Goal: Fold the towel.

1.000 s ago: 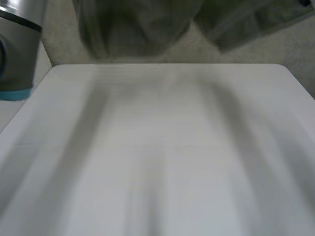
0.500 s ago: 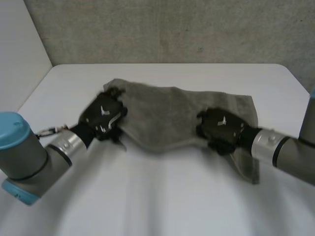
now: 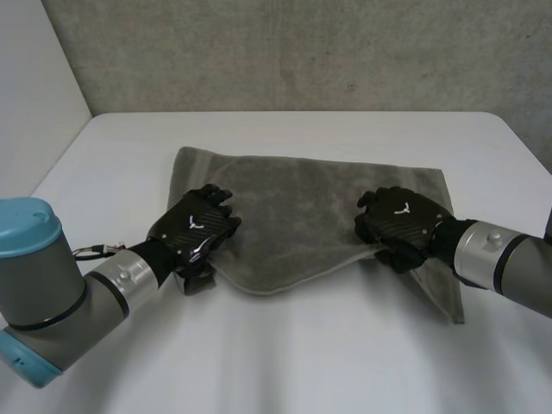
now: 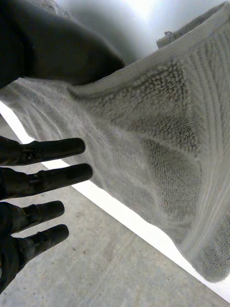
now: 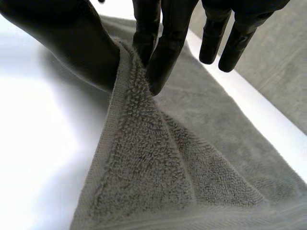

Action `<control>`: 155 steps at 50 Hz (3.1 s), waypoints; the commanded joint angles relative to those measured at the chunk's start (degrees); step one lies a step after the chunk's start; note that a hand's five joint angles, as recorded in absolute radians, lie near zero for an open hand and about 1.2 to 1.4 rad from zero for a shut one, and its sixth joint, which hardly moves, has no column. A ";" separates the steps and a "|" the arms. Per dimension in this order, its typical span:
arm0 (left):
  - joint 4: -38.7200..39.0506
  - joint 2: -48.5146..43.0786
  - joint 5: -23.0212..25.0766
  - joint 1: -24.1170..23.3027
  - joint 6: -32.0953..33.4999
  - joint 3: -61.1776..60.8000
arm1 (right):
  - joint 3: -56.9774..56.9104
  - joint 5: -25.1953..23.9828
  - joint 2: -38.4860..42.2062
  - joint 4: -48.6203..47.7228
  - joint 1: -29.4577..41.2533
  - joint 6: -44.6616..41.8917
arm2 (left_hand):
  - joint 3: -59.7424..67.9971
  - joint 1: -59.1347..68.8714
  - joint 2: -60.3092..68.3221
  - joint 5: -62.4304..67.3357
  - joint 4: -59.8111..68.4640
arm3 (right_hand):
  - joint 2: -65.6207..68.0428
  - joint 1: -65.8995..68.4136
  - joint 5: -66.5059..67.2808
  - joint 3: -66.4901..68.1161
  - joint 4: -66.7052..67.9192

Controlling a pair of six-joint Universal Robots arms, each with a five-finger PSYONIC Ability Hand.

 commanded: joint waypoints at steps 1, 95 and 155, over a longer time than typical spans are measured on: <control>0.98 -0.76 -4.44 -1.38 -0.30 -0.32 | -0.07 0.04 -2.36 -0.03 -0.04 4.37 | -2.88 -6.99 -6.97 -6.43 -3.21 | 3.09 6.79 3.66 -2.02 -3.32; 0.73 9.17 -20.27 -4.37 -13.21 2.75 | 29.81 18.23 -12.38 -22.44 -6.89 29.69 | -2.88 43.45 43.47 44.01 -3.21 | -76.91 -73.21 -66.34 -2.02 -3.32; -1.74 11.10 -17.02 3.28 -17.88 1.08 | 23.13 7.51 0.10 -15.85 -16.30 0.52 | -2.88 43.45 43.47 44.01 -3.21 | -44.80 -41.09 -44.23 -2.02 -3.32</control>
